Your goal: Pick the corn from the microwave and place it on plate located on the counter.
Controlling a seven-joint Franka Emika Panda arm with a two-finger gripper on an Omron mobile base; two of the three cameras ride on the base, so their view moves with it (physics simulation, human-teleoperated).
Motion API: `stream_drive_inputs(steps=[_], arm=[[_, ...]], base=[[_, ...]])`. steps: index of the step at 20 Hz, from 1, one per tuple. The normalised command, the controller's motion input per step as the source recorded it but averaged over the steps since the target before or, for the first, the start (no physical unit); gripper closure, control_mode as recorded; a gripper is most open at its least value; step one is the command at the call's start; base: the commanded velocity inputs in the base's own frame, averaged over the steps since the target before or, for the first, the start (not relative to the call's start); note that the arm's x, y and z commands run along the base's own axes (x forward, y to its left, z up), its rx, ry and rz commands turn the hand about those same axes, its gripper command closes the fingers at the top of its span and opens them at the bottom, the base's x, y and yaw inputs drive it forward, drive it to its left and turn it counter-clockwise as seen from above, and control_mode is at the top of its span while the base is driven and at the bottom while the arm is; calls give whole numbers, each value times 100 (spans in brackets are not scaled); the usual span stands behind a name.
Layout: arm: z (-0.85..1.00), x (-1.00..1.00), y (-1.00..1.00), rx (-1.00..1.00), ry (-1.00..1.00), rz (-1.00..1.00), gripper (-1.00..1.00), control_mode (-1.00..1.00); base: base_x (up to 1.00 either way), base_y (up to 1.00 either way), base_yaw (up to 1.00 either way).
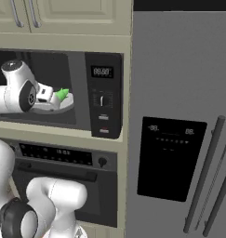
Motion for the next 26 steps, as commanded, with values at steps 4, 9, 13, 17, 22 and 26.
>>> stream_drive_inputs(steps=[4,9,13,17,22,26], arm=[[0,5,57,0,-8,0,-100,-100],[3,20,39,0,-13,0,-100,-100],[1,67,14,0,-7,0,-100,-100],[0,62,0,0,0,0,-100,-100],[0,59,0,0,0,0,-100,-100],[0,51,0,0,0,0,-100,-100]], base=[[0,0,0],[0,0,0],[0,0,0],[0,0,0],[0,0,0],[0,0,0]])
